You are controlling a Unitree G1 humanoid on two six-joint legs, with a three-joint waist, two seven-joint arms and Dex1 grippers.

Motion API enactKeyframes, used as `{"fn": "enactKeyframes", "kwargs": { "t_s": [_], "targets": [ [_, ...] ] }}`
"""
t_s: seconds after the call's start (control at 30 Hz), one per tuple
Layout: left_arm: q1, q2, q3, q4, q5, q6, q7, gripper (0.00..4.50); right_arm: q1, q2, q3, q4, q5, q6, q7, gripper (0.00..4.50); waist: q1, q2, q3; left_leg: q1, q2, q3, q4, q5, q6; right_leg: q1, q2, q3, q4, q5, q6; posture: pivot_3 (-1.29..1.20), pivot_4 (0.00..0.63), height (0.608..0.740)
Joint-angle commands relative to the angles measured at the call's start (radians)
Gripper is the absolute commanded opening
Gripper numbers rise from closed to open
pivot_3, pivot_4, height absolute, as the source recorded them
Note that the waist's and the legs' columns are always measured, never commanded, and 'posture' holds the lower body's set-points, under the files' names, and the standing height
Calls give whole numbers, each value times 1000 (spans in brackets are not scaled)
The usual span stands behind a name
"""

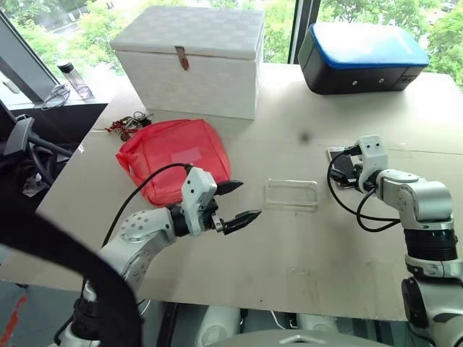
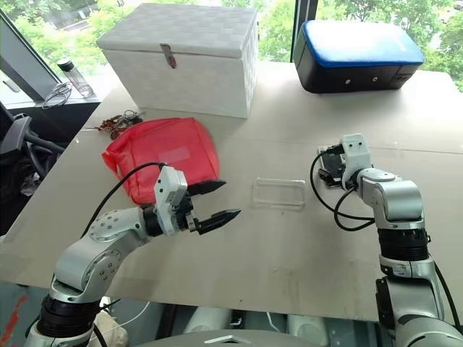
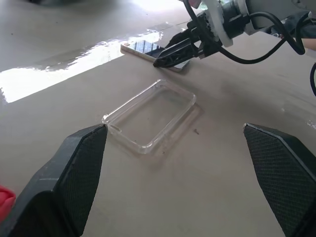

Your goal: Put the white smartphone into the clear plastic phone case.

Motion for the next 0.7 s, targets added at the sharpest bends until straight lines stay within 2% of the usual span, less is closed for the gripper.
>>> {"fn": "enactKeyframes", "kwargs": {
  "t_s": [0.03,0.1,0.17,0.27,0.33,0.53,0.7],
  "targets": [
    [2,1,8,-46,-16,-5,9,4500,68,8,57,71,-6,28,21,4465,1,0,0,4,0,0,-1,-1,1,4,0,0,-1,0,0,0,150,740],
    [5,0,10,-49,-17,-5,15,4500,73,9,52,69,-4,25,25,4465,1,0,0,11,0,-1,-2,-3,5,11,0,-1,-3,0,0,0,150,740],
    [7,2,11,-50,-17,-6,17,4500,71,13,26,66,5,47,20,4465,2,0,0,11,0,-1,-2,-3,5,11,0,-1,-3,0,0,0,150,740],
    [9,3,13,-50,-17,-9,18,4500,65,3,-2,57,15,38,28,3691,2,0,0,11,0,-2,-2,-3,5,11,0,-2,-3,0,0,0,150,740],
    [7,2,13,-45,-15,-12,17,4500,58,-13,-7,54,17,29,37,2888,1,0,0,11,0,-2,-2,-3,5,11,-1,-1,-3,0,0,0,150,740],
    [5,-6,9,-31,-8,-28,15,4500,46,-31,0,38,23,19,53,2861,5,0,0,10,0,-2,-2,-3,5,11,-1,-1,-3,0,0,0,150,740],
    [15,-14,22,-24,7,-51,31,4500,44,-29,-23,-31,71,-74,126,2845,2,0,0,10,0,-2,-2,-3,5,11,-2,-1,-3,0,0,0,150,740]
  ]
}}
